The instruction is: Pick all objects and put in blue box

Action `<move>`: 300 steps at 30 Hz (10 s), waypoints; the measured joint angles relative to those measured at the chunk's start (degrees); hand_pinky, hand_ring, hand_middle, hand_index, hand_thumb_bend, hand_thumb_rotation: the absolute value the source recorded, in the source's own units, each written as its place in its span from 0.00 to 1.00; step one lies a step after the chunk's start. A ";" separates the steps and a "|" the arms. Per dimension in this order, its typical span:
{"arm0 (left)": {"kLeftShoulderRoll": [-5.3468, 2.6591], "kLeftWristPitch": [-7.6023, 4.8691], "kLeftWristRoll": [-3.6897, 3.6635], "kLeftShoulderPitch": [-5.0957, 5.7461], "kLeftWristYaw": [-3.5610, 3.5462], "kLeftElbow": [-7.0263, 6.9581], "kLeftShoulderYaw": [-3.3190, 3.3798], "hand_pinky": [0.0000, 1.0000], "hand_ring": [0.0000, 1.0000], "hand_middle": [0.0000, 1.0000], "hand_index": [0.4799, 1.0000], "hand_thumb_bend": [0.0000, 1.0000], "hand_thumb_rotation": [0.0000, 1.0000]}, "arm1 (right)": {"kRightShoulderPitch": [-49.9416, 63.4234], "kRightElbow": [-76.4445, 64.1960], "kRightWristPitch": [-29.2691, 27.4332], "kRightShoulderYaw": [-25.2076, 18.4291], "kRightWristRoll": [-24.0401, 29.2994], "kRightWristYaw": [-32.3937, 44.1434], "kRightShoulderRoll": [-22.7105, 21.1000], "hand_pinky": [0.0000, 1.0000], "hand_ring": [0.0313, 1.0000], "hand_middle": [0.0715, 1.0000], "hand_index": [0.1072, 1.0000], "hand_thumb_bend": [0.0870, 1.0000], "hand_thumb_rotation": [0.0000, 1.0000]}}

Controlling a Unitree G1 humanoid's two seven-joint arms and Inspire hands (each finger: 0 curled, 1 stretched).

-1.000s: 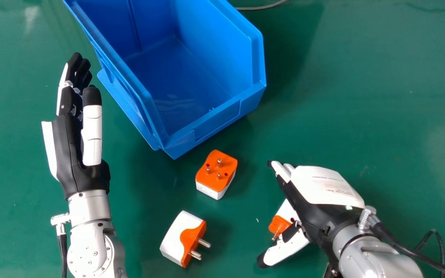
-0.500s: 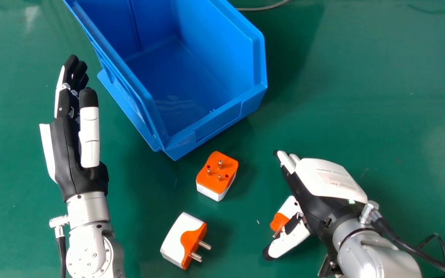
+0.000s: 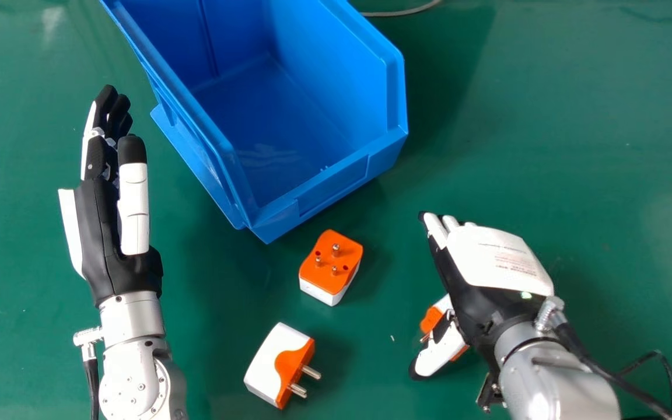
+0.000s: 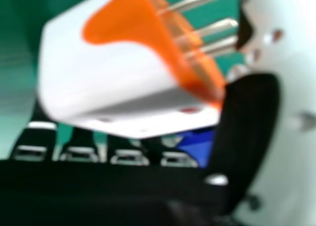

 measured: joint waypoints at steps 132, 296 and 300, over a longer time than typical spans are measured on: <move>-0.20 0.04 -0.08 0.07 -0.74 -0.68 -0.05 0.93 0.93 0.92 0.79 0.84 0.83 | 21.35 -19.60 -7.55 -5.28 -9.42 -0.26 0.08 1.00 1.00 1.00 1.00 1.00 0.29; -0.26 0.17 1.05 -1.40 1.00 -0.39 -0.06 0.91 0.92 0.90 0.75 0.79 0.80 | -5.70 6.68 -38.49 -9.23 23.41 -50.44 3.52 0.31 0.35 0.47 0.48 0.46 0.00; -0.25 0.21 1.04 -1.40 1.03 -0.39 -0.04 0.91 0.92 0.90 0.75 0.80 0.80 | -7.88 7.20 -38.41 -8.62 23.57 -49.50 4.24 0.30 0.36 0.47 0.48 0.45 0.00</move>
